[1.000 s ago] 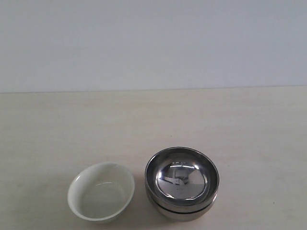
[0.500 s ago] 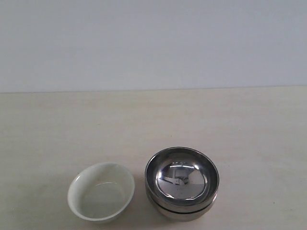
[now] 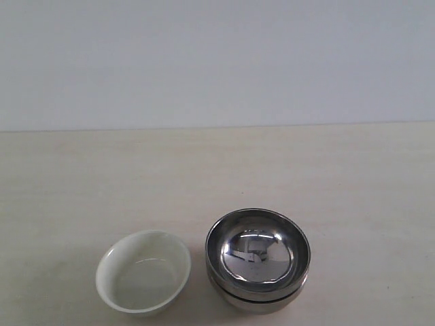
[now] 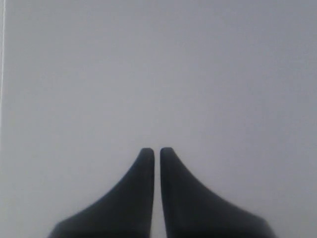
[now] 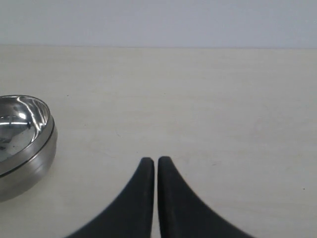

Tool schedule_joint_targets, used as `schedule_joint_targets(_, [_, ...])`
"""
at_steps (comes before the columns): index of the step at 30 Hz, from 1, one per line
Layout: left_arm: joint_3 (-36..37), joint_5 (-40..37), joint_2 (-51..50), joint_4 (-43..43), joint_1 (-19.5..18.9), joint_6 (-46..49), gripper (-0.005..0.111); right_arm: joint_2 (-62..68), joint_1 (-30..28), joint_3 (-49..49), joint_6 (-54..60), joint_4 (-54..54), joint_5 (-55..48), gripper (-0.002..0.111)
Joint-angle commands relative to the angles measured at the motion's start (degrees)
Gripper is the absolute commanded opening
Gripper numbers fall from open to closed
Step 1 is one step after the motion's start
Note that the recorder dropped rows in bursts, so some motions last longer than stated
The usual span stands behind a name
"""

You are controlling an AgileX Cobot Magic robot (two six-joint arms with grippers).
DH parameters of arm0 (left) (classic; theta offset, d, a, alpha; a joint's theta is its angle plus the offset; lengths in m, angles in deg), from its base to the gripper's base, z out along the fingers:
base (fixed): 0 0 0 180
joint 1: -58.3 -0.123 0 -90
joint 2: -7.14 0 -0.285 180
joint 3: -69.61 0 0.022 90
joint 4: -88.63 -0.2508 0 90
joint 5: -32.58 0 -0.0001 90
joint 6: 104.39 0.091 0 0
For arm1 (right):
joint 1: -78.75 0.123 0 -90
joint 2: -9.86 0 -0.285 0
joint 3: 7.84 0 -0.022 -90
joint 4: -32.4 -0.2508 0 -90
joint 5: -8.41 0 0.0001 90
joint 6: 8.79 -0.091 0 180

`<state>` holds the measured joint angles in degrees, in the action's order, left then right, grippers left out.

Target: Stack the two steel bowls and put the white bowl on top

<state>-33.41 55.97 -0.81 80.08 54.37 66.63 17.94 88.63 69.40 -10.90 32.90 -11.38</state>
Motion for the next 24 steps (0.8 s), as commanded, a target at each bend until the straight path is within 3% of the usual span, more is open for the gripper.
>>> schedule_joint_targets(1, [0.23, 11.94, 0.17, 0.61, -0.16, -7.35, 0.004, -0.30, -0.15, -0.03, -0.29, -0.07, 0.23, 0.000])
schedule_joint_targets(2, [0.23, 18.63, 0.17, 0.61, -0.16, -7.37, 0.004, -0.30, -0.15, -0.03, -0.29, -0.07, 0.23, 0.000])
schedule_joint_targets(3, [0.23, 19.23, 0.17, 0.61, -0.16, -7.37, 0.004, -0.30, -0.15, -0.03, -0.29, -0.07, 0.23, 0.000])
schedule_joint_targets(6, [-4.07, 13.27, 0.17, 0.61, -0.16, -7.37, 0.004, -0.30, -0.15, -0.03, -0.29, -0.07, 0.23, 0.000])
schedule_joint_targets(8, [-10.64, 1.40, 0.17, 0.61, -0.16, -7.37, 0.004, -0.30, -0.15, -0.03, -0.29, -0.07, 0.23, 0.000])
schedule_joint_targets(10, [-19.97, -17.21, -4.95, 0.61, -0.16, -7.26, 0.004, -0.30, -0.15, -0.03, -0.29, -0.07, 0.23, 0.000])
schedule_joint_targets(14, [-30.57, -36.55, -18.79, 0.00, -0.16, -6.46, 0.004, -0.30, -0.15, -0.03, -0.29, -0.07, 0.23, 0.000])
schedule_joint_targets(18, [-35.94, -50.68, -35.24, 2.15, -0.16, -5.24, 0.004, -0.30, -0.15, -0.03, -0.29, -0.07, 0.23, 0.000])
schedule_joint_targets(24, [-36.09, -51.62, -53.13, 19.55, -0.16, 14.20, 0.004, -0.30, -0.15, -0.03, -0.29, -0.07, 0.23, 0.000])
